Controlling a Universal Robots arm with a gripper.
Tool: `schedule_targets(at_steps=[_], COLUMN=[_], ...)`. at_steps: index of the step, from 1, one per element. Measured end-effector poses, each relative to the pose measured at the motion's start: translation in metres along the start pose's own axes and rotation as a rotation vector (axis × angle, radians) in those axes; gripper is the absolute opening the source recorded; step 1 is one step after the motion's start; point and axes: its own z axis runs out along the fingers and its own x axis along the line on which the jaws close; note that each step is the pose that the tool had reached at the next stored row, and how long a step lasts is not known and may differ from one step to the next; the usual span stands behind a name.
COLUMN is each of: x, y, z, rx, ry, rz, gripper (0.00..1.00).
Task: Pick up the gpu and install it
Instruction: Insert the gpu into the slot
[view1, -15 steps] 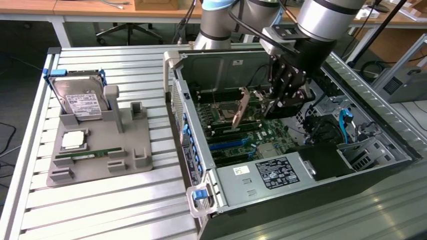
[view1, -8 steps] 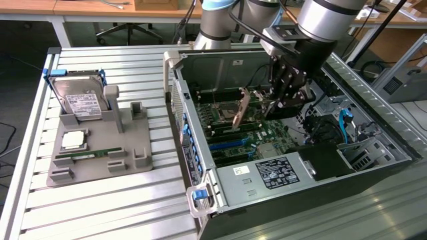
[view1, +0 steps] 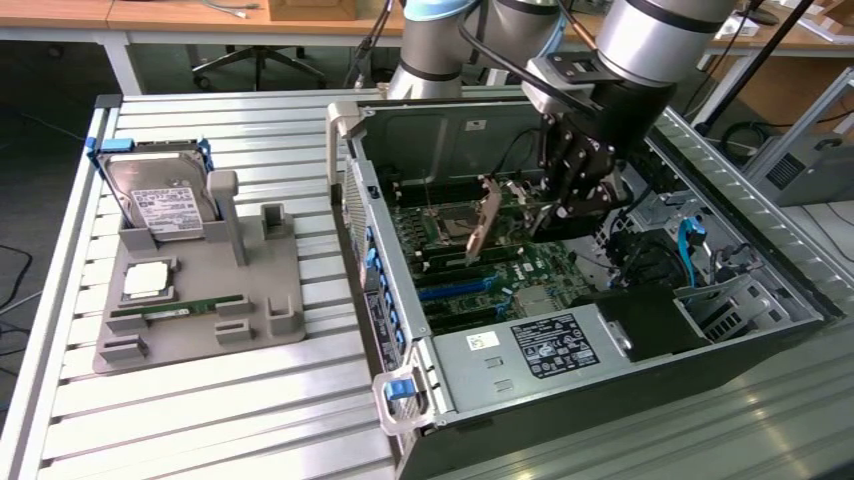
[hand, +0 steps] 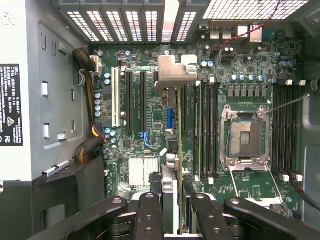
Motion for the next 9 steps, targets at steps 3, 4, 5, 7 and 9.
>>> schedule_targets(at_steps=[3, 4, 5, 7, 9], x=[0.001, 0.0013, 0.0016, 0.0023, 0.0028], y=[0.0, 0.0, 0.0, 0.0, 0.0], z=[0.0001, 0.0001, 0.0001, 0.0002, 0.0002], rx=[0.0001, 0.0, 0.0, 0.0, 0.0], ry=[0.0004, 0.0006, 0.0007, 0.001, 0.0011], rz=[0.0, 0.0, 0.0, 0.0, 0.0], gripper=[0.27, 0.27, 0.27, 0.27, 0.27])
